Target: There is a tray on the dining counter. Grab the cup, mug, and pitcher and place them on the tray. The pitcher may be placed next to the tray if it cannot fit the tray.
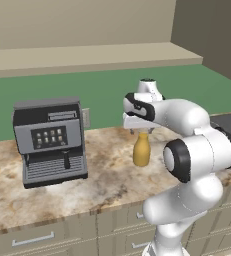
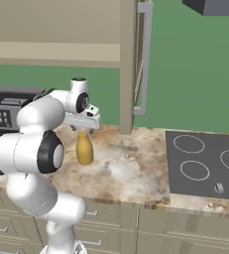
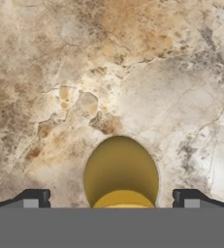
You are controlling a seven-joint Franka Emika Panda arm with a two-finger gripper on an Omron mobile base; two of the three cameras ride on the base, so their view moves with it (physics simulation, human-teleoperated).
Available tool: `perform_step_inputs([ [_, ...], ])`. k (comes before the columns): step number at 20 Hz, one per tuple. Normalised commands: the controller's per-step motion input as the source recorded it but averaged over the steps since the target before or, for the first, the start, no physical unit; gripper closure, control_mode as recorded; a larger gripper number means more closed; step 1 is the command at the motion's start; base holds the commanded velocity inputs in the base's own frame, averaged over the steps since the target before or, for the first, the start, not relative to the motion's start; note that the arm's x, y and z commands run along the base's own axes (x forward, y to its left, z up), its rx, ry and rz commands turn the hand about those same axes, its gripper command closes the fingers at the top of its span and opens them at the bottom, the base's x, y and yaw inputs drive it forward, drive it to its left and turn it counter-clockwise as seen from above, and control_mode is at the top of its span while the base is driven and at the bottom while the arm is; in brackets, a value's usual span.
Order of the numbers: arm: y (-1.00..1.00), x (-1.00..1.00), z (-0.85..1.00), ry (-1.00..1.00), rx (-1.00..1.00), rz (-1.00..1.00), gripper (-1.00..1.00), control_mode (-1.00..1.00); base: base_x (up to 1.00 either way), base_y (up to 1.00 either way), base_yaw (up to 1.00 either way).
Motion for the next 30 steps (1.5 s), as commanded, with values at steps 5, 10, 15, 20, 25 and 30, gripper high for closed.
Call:
perform_step_inputs([
  [5,0.00,0.00,-0.14,0.00,0.00,0.00,-1.00,-1.00,0.00,0.00,0.00],
  [10,0.00,0.00,-0.19,0.00,0.00,0.00,-1.00,-1.00,0.00,0.00,0.00],
  [15,0.00,0.00,0.00,0.00,0.00,0.00,-1.00,-1.00,0.00,0.00,0.00],
  [20,0.00,0.00,0.00,0.00,0.00,0.00,-1.00,-1.00,0.00,0.00,0.00],
  [25,0.00,0.00,0.00,0.00,0.00,0.00,1.00,-1.00,0.00,0.00,0.00],
  [30,0.00,0.00,0.00,0.00,0.00,0.00,1.00,-1.00,0.00,0.00,0.00],
])
